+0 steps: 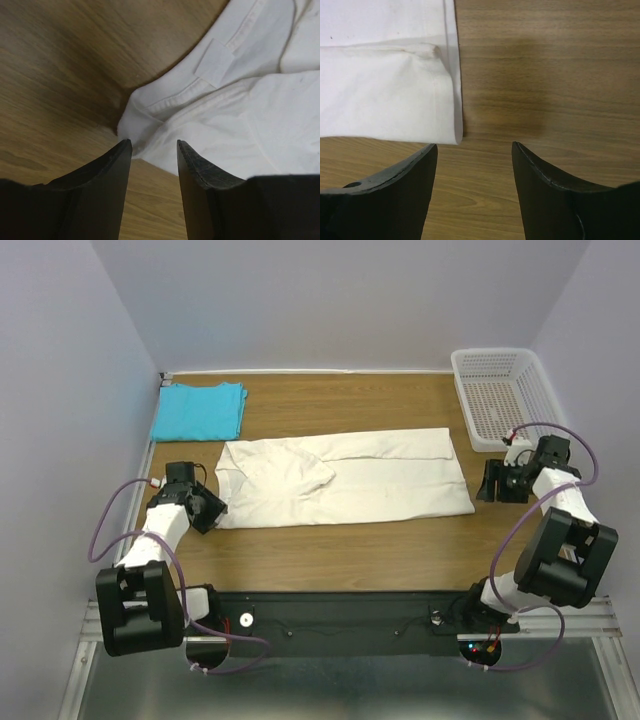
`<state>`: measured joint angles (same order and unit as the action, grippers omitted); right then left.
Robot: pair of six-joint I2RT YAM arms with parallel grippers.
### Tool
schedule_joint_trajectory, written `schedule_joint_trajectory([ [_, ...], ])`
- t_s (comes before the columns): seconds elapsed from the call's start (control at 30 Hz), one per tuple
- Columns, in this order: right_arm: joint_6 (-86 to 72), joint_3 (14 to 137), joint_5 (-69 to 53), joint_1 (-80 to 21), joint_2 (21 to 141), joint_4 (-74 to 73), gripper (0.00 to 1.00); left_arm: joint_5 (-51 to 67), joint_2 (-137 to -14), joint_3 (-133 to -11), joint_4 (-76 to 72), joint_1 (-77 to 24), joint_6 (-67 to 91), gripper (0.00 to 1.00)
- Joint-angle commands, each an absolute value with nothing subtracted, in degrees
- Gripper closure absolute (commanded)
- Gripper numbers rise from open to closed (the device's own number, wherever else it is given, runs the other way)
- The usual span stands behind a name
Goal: Fold and stack the t-shirts
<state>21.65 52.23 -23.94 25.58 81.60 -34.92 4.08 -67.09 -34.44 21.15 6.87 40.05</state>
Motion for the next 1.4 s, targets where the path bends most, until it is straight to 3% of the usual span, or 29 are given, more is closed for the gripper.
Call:
schedule_joint_trajectory([
  [0.0, 23.73, 52.91, -26.28, 27.59, 82.09, -35.33, 0.33, 0.44, -67.76, -36.03, 25.48, 7.03, 42.1, 0.48],
  [0.37, 24.87, 52.65, -28.91, 28.39, 84.9, -35.24, 0.33, -3.87, -66.27, -37.88, 31.99, 7.03, 41.57, 0.45],
  [0.7, 25.4, 52.21, -29.35, 28.65, 86.22, -35.59, 0.33, 1.41, -71.54, -36.91, 27.25, 7.12, 40.7, 0.47],
  [1.03, 29.97, 52.91, -33.13, 28.65, 92.71, -39.82, 0.34, 1.76, -70.67, -36.56, 25.23, 7.03, 40.17, 0.56],
  [1.37, 29.88, 56.08, -37.18, 28.65, 98.17, -39.99, 0.43, 2.81, -69.08, -36.21, 24.7, 7.12, 39.73, 0.72],
])
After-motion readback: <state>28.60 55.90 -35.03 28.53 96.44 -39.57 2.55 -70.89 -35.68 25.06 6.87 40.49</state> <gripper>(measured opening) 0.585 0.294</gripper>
